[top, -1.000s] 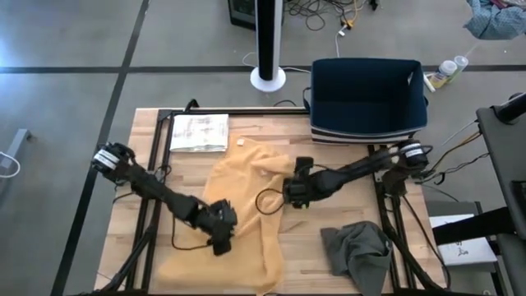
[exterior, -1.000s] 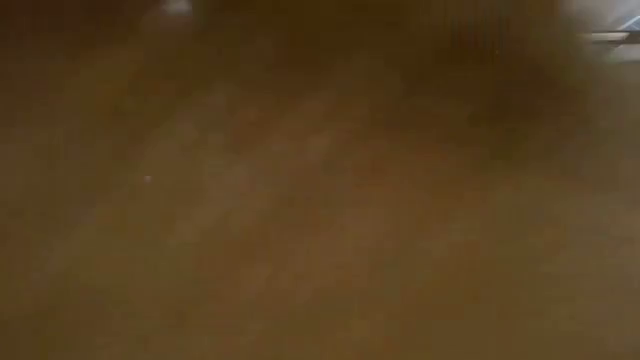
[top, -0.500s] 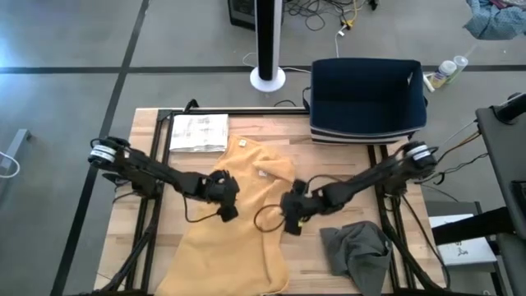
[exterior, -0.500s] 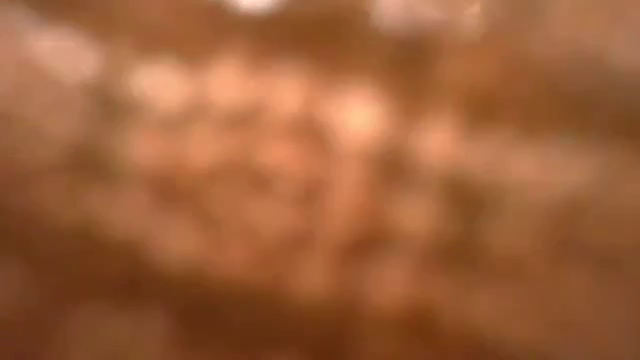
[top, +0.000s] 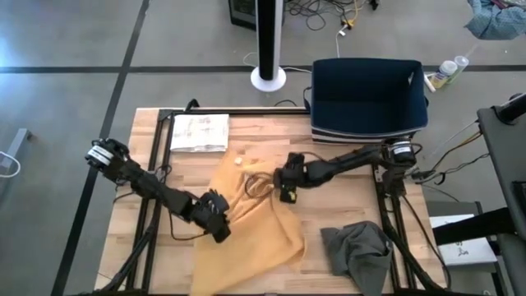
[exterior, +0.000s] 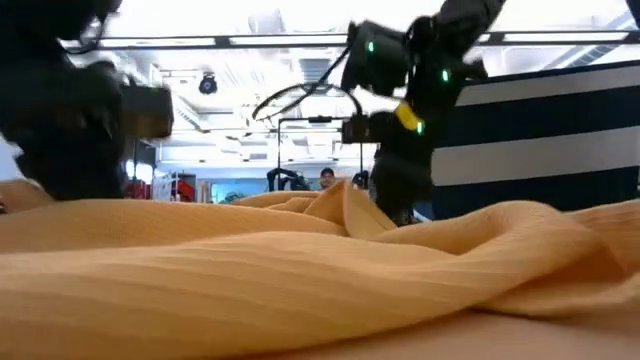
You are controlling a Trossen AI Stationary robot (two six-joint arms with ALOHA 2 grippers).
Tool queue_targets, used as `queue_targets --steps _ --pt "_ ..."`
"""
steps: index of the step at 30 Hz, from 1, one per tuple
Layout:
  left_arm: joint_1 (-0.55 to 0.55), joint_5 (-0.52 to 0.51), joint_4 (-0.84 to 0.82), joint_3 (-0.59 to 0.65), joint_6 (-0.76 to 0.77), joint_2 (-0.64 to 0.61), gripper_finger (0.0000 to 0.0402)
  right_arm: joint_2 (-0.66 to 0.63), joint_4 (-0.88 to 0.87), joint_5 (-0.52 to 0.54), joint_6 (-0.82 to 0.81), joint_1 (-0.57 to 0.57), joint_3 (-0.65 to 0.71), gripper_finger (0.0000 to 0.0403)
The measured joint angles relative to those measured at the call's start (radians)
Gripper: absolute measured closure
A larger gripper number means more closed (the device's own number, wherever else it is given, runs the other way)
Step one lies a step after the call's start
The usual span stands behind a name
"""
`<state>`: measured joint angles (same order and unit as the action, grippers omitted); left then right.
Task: Fold towel
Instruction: Fold the yellow towel
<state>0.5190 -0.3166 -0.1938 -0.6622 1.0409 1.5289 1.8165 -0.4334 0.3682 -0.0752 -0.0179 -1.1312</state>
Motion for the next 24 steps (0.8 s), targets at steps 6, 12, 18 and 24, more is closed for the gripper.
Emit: queue_targets --steps 6,12,18,24 --pt "-0.118 -0.081 -0.085 -0.037 -0.098 0.011 0.0287 -0.110 -0.066 -0.052 -0.034 -0.075 -0.012 0.0188" --pt "-0.359 -0.172 -0.121 -0.020 -0.402 0.006 0.0287 -0.144 -0.029 -0.116 -0.217 -0.254 0.051 0.0183" --pt "-0.403 -0.182 -0.168 -0.076 -0.563 -0.169 0.0287 -0.062 0.107 -0.116 -0.336 -0.379 0.104 0.0188" --pt "-0.231 -0.155 -0.224 -0.059 -0.458 -0.352 0.0287 0.052 0.159 -0.099 -0.259 -0.318 0.086 0.0192"
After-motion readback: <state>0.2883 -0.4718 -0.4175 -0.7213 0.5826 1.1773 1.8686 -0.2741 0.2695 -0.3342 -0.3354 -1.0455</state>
